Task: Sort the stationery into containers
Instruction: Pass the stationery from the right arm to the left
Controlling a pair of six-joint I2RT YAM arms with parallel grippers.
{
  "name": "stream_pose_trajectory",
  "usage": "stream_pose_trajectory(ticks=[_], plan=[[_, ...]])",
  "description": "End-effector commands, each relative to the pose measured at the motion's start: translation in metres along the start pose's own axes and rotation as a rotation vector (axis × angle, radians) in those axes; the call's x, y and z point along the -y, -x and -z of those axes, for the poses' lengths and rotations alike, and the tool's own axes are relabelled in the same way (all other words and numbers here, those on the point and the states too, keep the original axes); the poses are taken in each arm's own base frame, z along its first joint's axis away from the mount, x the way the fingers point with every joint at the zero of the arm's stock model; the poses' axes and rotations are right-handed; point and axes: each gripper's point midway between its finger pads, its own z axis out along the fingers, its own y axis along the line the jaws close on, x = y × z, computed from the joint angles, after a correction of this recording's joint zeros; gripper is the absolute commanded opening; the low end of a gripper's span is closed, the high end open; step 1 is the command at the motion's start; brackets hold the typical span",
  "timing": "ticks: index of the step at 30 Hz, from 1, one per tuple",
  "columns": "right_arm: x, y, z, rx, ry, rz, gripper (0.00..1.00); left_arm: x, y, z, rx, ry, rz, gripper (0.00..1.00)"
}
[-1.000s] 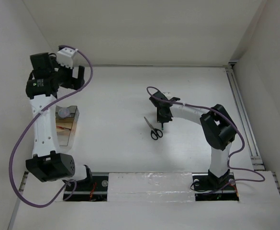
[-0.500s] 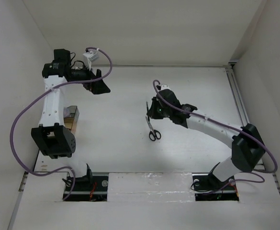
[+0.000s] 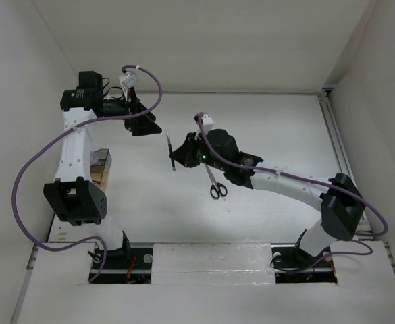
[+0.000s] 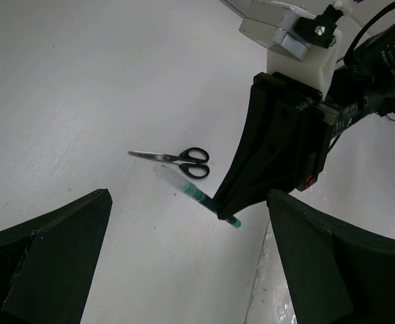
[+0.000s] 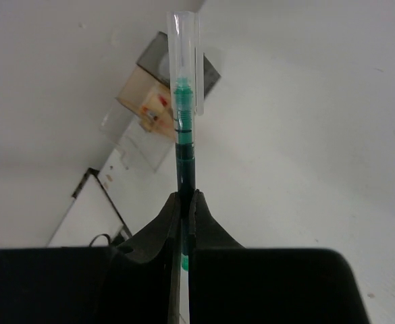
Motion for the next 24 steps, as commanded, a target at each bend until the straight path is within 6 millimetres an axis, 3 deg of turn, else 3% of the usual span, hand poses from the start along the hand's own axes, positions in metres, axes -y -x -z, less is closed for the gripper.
stream_pose_trajectory(ticks=[1,3,8,15,16,24], plan=[[-0.057,0.062,0.003,0.208,0.176,-0.033,0.0,0.023,0.008,0.002,0.048,-0.068,-0.005,0.98],[-0.055,0.061,-0.004,0.218,0.174,-0.055,0.0,0.023,0.005,0.001,0.045,-0.07,0.016,0.97],[-0.08,0.067,-0.004,0.236,0.256,-0.068,0.0,0.028,0.003,0.003,0.042,-0.061,-0.002,0.87],[-0.1,0.074,-0.003,0.262,0.34,-0.079,0.0,0.032,0.0,0.004,0.038,-0.053,-0.005,0.79],[-0.101,0.065,-0.007,0.241,0.346,-0.077,0.0,0.032,0.0,0.004,0.038,-0.053,-0.005,0.73],[-0.122,0.066,-0.001,0.261,0.437,-0.087,0.0,0.037,0.006,0.007,0.045,-0.048,-0.035,0.32]])
